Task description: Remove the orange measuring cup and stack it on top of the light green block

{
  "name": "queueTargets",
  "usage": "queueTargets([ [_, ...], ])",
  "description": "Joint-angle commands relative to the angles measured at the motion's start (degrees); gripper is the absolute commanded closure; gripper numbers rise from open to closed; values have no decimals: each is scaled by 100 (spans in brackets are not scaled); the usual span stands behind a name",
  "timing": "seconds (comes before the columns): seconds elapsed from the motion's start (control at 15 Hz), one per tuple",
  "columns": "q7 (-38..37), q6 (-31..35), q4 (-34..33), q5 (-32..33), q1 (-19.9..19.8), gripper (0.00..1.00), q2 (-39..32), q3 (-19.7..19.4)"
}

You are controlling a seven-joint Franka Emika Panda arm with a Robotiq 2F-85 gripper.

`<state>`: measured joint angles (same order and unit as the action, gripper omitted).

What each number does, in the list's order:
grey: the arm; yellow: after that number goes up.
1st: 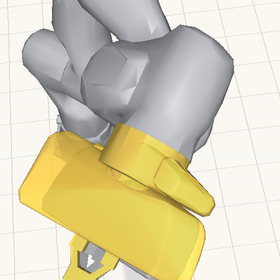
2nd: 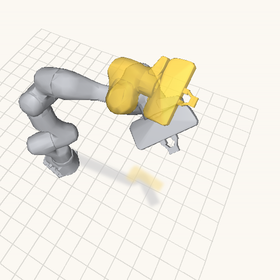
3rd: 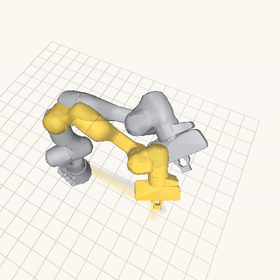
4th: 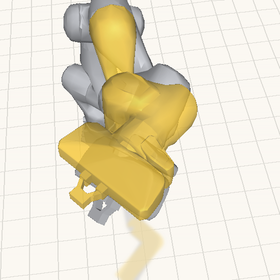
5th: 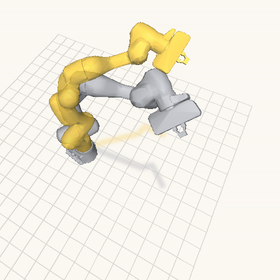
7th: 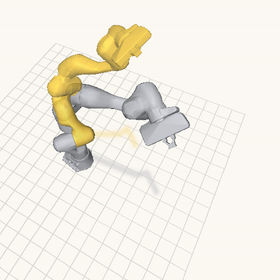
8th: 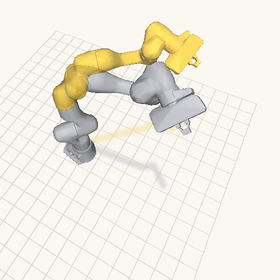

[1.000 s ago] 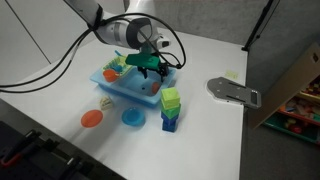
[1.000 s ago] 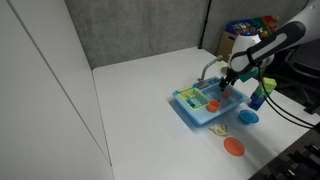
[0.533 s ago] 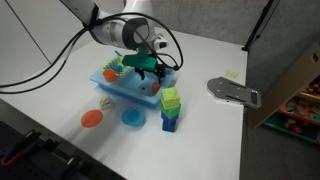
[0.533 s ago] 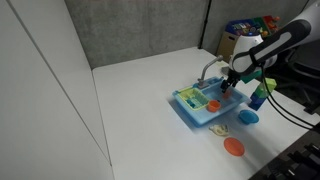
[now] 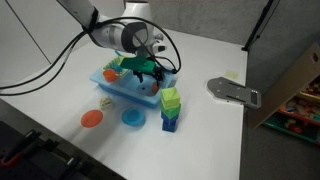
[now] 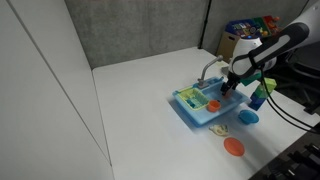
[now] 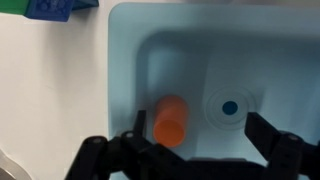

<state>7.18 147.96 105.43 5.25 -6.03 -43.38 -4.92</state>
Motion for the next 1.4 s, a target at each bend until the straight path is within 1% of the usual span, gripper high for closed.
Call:
queueTargets([
  [0.0,78,78,-16,-22,-82,0,-29,103],
  [0.33,51,67,-115,-13,-69,0,-134,103],
  [1.13,-72,89,-431,20,-34,0,-374,-31],
  [1.2,-74,89,-456,26,-31,19,-394,-43],
  [1.33,-81,83,-488,29,-25,34,-421,-53],
])
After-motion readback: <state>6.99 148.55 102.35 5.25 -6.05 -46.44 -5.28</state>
